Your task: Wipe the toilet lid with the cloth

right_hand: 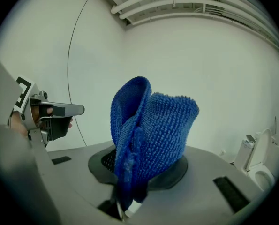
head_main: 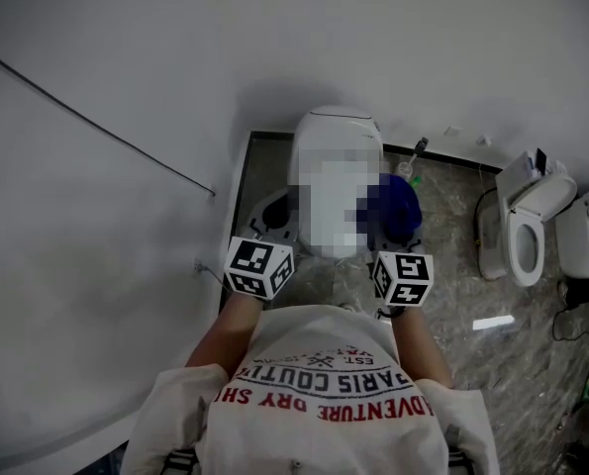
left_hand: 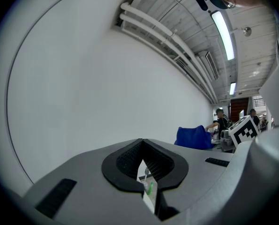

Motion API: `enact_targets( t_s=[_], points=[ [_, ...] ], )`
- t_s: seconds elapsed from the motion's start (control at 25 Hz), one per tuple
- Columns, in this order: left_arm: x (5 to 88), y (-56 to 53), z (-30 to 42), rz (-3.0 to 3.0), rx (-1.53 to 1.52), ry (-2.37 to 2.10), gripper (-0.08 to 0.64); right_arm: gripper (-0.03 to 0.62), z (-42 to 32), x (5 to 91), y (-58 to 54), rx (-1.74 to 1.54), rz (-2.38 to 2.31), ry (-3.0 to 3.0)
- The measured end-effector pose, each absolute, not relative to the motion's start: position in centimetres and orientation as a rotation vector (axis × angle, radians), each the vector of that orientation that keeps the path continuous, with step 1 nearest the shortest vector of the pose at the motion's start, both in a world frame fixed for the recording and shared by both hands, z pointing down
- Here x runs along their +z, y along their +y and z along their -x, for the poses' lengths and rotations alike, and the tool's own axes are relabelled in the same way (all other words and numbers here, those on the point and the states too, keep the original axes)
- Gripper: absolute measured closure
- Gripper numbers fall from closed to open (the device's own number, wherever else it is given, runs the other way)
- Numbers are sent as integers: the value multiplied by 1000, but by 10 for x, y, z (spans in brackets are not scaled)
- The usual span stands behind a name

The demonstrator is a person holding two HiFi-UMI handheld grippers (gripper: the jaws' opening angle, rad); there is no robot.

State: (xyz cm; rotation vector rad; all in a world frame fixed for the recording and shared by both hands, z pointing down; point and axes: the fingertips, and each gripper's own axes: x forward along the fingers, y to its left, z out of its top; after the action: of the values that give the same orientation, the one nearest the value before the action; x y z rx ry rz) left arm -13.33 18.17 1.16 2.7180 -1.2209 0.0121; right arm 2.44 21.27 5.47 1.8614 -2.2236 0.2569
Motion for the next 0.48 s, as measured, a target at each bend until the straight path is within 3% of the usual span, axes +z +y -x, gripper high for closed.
enact_targets(
  t_s=[0.48],
  points=[
    [14, 173, 136, -2708, 22, -1222, 554, 499, -30, 52, 209, 230, -1876, -2196]
  ],
)
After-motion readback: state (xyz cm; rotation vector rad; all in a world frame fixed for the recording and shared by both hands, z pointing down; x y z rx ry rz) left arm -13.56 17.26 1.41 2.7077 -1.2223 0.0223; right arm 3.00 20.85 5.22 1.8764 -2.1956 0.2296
